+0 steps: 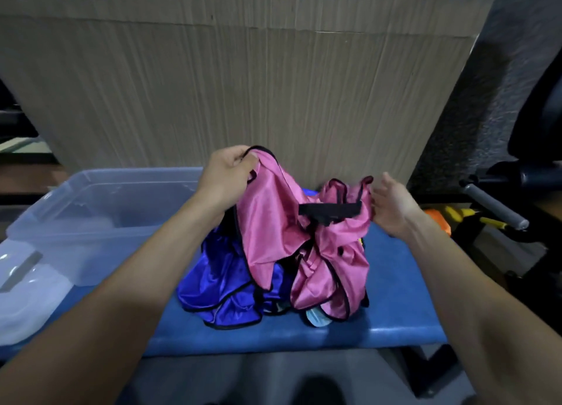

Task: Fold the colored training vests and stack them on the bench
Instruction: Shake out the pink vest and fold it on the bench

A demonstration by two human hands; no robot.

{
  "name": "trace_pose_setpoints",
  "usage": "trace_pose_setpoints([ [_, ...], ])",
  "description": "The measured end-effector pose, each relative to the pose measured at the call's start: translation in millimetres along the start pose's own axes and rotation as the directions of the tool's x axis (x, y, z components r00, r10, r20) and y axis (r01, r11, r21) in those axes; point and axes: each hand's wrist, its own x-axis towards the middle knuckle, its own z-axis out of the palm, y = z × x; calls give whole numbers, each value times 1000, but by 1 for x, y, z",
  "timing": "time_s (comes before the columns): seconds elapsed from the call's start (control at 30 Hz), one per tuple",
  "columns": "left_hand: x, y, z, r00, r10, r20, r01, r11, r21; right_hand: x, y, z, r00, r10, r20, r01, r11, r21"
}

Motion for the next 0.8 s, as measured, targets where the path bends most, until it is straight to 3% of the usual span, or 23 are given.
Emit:
trace_pose_setpoints([
  [0.07,3,1,-1,1000,-8,-1,8,1000,-10,-4,18,-13,971,-176,-163,113,936,-335],
  [0.1,3,2,0,1000,-10,2,10,1000,-14,-7,32,-19,919,-339,-202,197,838,-509],
  [0.13,2,2,1,1000,-11,10,11,1000,-17,-15,47,-23,848,-503,-168,296,712,-636],
  [0.2,-3,4,5,1000,-22,5,22,1000,-14,-43,73,-19,734,-679,21,454,468,-758],
  [0.23,-5,6,8,999,-33,-6,33,999,-19,-61,84,-12,743,-659,117,468,386,-795],
  [0.3,-9,9,15,999,-35,-9,35,998,-50,-86,106,7,838,-498,222,414,315,-854],
  [0.4,-22,21,25,998,26,52,-23,998,-59,-91,134,24,913,-353,202,285,201,-937],
  [0.5,-26,27,28,995,82,54,-80,996,-35,-86,147,24,943,-280,178,235,182,-955],
  [0.57,-25,32,27,997,76,12,-75,995,-66,-93,139,14,915,-310,258,350,292,-890],
  [0.67,-21,49,28,997,79,-27,-82,984,-157,-114,104,4,731,-507,456,673,425,-606],
  [0.7,-21,58,32,994,103,-31,-107,980,-169,-123,92,1,674,-507,538,739,453,-499],
  [0.73,-21,65,36,991,135,-22,-136,974,-182,-130,83,-2,635,-444,632,764,478,-432],
  [0.8,-23,77,45,982,187,16,-181,965,-191,-136,83,-11,646,-221,730,731,454,-510],
])
